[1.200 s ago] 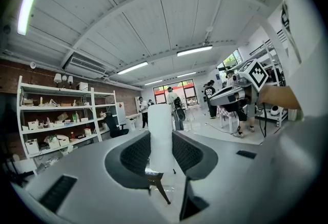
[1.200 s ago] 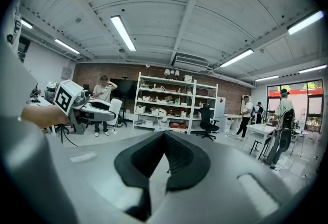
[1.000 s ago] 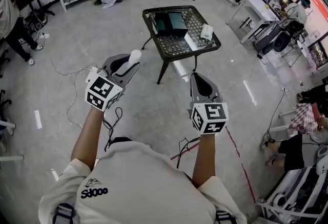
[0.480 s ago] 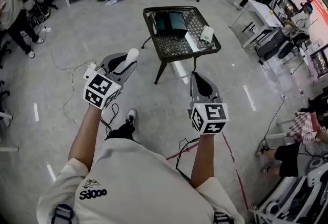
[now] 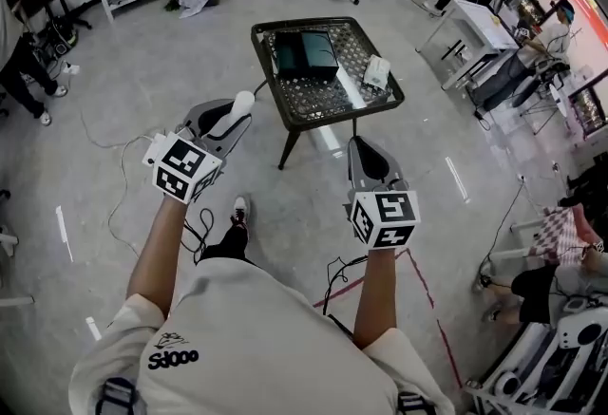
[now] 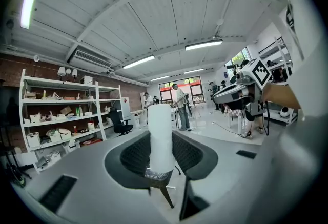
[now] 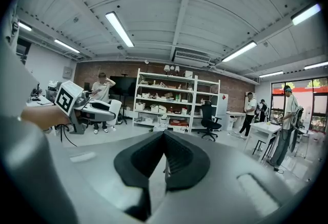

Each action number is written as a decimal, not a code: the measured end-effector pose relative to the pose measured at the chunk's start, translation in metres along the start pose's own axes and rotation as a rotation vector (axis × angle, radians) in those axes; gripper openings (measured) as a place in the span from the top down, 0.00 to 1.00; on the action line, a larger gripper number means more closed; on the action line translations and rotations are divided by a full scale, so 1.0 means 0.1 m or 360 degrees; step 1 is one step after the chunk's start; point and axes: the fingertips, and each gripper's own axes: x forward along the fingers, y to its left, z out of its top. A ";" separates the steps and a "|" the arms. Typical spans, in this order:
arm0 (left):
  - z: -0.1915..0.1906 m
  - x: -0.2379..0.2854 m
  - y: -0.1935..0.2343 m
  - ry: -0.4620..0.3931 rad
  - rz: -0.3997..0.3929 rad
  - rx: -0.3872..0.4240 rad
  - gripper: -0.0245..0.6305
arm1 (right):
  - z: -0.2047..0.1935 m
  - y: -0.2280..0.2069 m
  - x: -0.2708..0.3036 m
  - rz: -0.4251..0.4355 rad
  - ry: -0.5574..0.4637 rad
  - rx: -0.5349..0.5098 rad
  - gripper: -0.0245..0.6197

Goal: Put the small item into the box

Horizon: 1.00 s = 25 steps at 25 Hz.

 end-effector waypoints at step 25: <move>0.10 1.53 1.37 -0.0025 -0.0148 -0.0012 0.77 | 0.25 -0.75 1.81 -0.0089 0.0084 0.0069 0.95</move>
